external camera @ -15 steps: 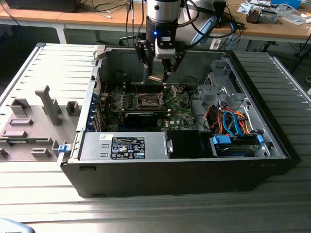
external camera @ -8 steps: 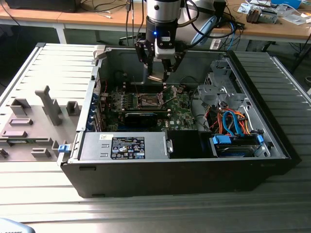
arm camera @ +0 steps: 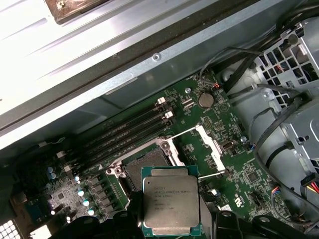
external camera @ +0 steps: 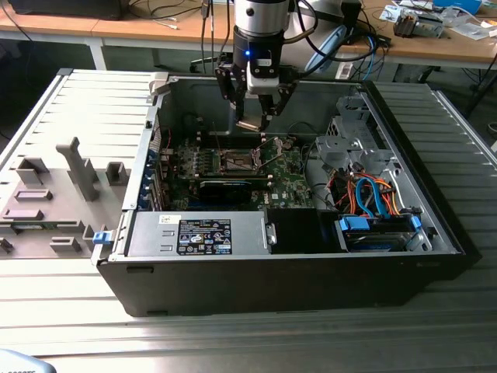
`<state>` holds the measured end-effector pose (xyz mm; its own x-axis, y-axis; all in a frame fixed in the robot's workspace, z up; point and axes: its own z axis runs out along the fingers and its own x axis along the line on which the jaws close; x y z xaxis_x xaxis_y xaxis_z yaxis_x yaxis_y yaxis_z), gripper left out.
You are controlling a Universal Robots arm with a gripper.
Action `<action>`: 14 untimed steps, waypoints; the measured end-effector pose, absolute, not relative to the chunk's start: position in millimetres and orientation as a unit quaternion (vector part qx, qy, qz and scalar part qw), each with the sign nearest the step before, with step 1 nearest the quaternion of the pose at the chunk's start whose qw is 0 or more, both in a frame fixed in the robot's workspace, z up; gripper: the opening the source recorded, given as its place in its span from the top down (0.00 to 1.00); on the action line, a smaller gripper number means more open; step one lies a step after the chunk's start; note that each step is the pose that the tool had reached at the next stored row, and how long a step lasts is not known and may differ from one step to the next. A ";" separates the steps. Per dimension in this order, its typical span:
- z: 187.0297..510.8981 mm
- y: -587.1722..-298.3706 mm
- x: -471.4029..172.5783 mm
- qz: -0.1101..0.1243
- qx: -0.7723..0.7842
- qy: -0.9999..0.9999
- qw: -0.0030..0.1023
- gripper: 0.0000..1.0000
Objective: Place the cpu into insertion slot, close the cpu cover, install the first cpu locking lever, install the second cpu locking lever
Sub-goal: 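Place the cpu into insertion slot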
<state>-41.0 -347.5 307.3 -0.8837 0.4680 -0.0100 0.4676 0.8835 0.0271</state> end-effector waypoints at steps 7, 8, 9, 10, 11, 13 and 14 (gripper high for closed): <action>307.2 -347.5 -41.0 0.012 0.245 0.969 0.008 0.45; 307.2 -347.5 -41.0 0.012 0.246 0.969 0.008 0.45; 307.2 -347.5 -41.0 0.012 0.246 0.969 0.008 0.45; 307.3 -347.5 -41.0 0.012 0.247 0.969 0.008 0.45; 307.3 -347.5 -41.0 0.012 0.248 0.969 0.008 0.45; 307.2 -347.5 -41.0 0.012 0.249 0.968 0.008 0.45; 307.2 -347.5 -41.0 0.012 0.249 0.968 0.008 0.45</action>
